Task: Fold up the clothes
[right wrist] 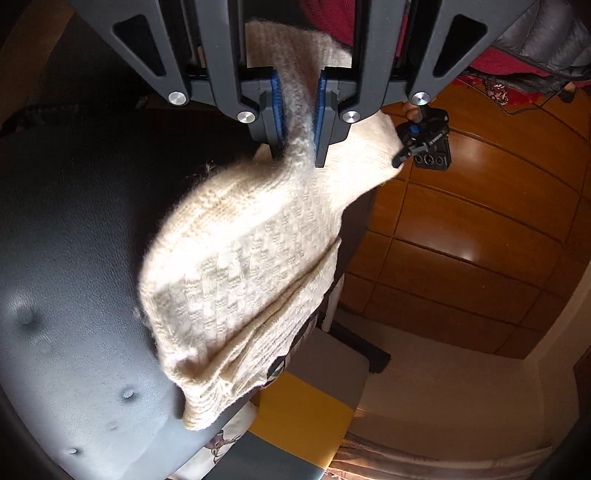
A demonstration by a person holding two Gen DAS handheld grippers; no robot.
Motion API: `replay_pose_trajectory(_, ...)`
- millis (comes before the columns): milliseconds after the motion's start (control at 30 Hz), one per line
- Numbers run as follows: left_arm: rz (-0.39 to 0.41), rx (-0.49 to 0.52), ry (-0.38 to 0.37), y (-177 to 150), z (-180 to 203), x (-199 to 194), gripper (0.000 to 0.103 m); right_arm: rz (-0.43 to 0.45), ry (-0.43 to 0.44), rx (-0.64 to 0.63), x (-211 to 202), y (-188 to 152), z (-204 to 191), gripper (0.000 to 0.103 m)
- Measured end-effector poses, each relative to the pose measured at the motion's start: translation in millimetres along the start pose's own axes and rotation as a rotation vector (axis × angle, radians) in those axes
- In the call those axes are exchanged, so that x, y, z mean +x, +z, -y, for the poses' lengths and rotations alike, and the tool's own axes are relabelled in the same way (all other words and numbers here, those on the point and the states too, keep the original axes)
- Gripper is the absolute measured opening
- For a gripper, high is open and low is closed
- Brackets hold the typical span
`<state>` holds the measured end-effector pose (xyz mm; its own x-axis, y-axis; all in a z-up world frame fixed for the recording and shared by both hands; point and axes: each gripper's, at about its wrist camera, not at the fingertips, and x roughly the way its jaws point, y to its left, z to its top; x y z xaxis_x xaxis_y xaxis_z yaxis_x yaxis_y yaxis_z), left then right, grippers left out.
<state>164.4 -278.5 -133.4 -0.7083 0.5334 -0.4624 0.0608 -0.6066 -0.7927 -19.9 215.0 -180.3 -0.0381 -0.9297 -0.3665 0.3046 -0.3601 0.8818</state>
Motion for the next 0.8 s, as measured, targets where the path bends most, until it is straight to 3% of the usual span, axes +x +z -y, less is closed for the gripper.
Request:
replay_pose_trajectory(167,0.060,-0.023,-0.074,31,-1,-5,0.010,0.034,0.037,-0.002,16,23,-17,0.013)
replay_pose_trajectory(367,0.122,-0.044,-0.108,100,-4,17,0.010,0.084,0.050,-0.074,42,98,-37,0.012)
replay_pose_trajectory(633,0.151,-0.104,-0.022,205,-33,79,0.011,0.180,-0.031,0.015,95,213,2,0.013)
replay_pose_trajectory(800,0.134,-0.184,0.068,231,-69,114,0.011,0.158,-0.113,0.090,119,239,32,0.013)
